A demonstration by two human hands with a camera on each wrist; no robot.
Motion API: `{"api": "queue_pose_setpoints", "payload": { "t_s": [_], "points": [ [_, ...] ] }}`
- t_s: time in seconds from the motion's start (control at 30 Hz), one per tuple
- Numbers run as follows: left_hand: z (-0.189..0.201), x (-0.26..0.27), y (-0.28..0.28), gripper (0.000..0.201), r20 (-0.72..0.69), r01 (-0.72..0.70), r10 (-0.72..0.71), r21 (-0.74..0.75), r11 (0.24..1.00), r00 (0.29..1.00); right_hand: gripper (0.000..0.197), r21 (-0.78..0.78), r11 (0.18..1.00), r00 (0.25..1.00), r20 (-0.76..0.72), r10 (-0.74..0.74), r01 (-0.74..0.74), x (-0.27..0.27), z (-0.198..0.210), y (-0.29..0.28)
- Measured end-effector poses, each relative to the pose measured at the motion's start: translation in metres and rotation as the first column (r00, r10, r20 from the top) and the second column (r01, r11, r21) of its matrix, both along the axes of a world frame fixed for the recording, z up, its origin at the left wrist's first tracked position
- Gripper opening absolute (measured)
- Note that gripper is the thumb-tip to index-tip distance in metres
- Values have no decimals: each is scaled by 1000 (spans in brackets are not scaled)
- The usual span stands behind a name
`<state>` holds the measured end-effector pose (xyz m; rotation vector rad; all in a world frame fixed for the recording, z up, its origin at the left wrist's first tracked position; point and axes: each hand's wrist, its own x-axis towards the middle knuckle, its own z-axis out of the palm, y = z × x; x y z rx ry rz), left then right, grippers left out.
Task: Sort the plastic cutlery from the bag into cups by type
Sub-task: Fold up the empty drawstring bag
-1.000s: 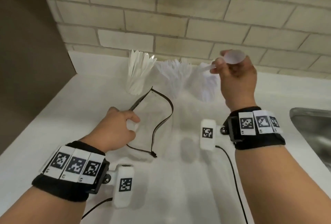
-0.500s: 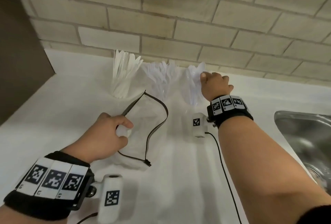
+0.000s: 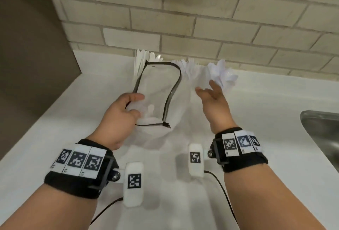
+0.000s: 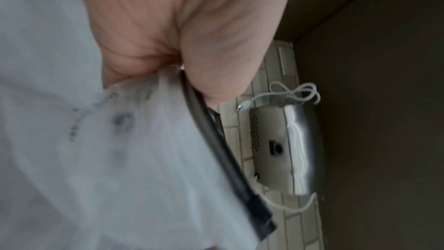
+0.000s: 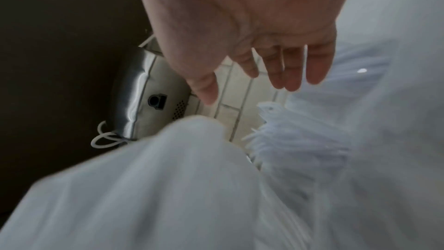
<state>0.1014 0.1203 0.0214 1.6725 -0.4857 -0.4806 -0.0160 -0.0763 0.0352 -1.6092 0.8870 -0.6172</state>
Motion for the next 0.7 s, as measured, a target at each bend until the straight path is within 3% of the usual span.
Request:
{"api": "queue_pose_setpoints", "payload": {
  "t_s": [0.1,0.17,0.23,0.3,0.43,0.53,0.6,0.67,0.7],
  "points": [
    [19,-8,6,40,-321,-60,-38,-291,955,946,50,438,889,981,187,60,-138,-3,-12,26],
    [27,-15,8,39,-364,-10,-118,-332,943,924,60,515,799,944,268,192,-309,0,-14,49],
    [27,-19,11,39,-352,66,-162,-271,960,922,66,415,817,909,294,295,-399,4,-12,65],
    [28,-20,14,27,-331,123,-193,-221,967,923,55,300,865,906,269,328,-402,5,-7,72],
    [36,-20,25,80,-261,226,-255,-136,965,931,34,75,955,956,82,282,-288,-5,3,72],
    [35,-28,24,94,-79,357,-354,35,933,932,28,-179,929,946,-97,310,-323,-5,9,77],
    [32,-32,18,86,52,304,-317,172,937,947,17,-363,843,910,-277,310,-397,-2,6,79],
    [28,-36,12,55,147,211,-244,205,956,959,7,-396,811,895,-301,329,-431,-2,8,80],
    [27,-39,10,35,174,186,-222,204,961,959,19,-425,781,881,-336,334,-458,-4,9,81]
  ]
}}
